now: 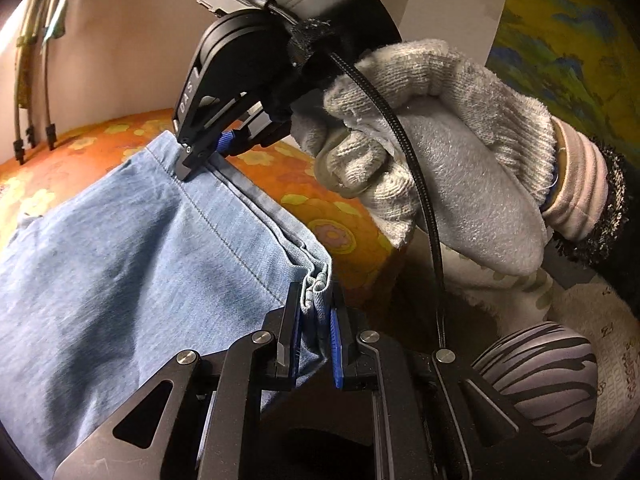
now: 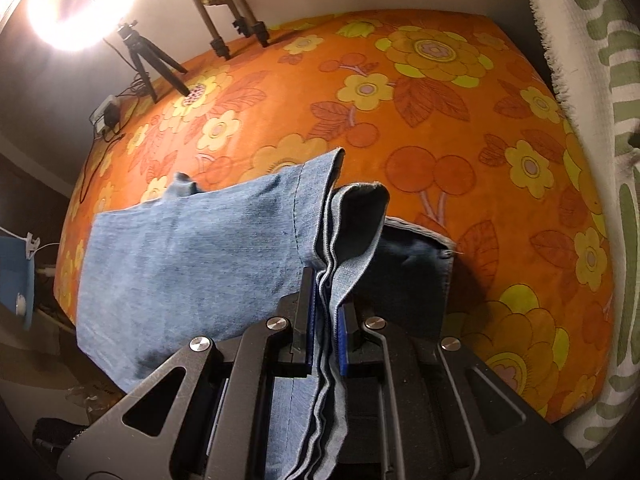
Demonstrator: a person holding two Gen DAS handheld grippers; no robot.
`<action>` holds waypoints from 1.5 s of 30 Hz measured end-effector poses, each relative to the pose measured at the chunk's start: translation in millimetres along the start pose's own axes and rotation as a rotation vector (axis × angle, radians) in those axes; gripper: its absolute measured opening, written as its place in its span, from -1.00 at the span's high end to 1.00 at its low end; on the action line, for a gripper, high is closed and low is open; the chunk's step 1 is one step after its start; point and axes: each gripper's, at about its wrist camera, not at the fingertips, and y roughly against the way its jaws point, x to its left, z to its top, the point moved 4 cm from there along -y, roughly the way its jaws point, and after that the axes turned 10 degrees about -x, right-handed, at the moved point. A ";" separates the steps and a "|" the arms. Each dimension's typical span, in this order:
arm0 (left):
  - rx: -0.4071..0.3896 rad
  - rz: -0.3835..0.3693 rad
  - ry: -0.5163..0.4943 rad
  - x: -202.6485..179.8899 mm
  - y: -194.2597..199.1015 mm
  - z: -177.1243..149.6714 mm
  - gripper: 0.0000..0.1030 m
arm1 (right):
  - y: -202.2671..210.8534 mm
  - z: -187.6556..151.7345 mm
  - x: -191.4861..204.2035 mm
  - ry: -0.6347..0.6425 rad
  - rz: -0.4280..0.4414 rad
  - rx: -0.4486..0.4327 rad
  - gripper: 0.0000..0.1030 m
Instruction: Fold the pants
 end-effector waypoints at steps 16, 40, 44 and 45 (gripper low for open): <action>0.067 0.020 -0.004 3.1 -1.9 -1.3 0.69 | -14.6 -1.5 -7.9 0.044 -0.108 0.017 0.42; -0.104 0.353 0.233 84.1 158.8 -17.2 0.46 | 54.0 21.5 118.3 0.145 0.120 -0.151 0.27; -0.123 0.431 0.286 104.8 190.2 -29.6 0.46 | 53.3 14.9 159.7 0.216 0.158 -0.154 0.27; -0.127 0.441 0.298 107.9 195.9 -32.8 0.46 | 53.0 13.3 169.6 0.232 0.170 -0.153 0.27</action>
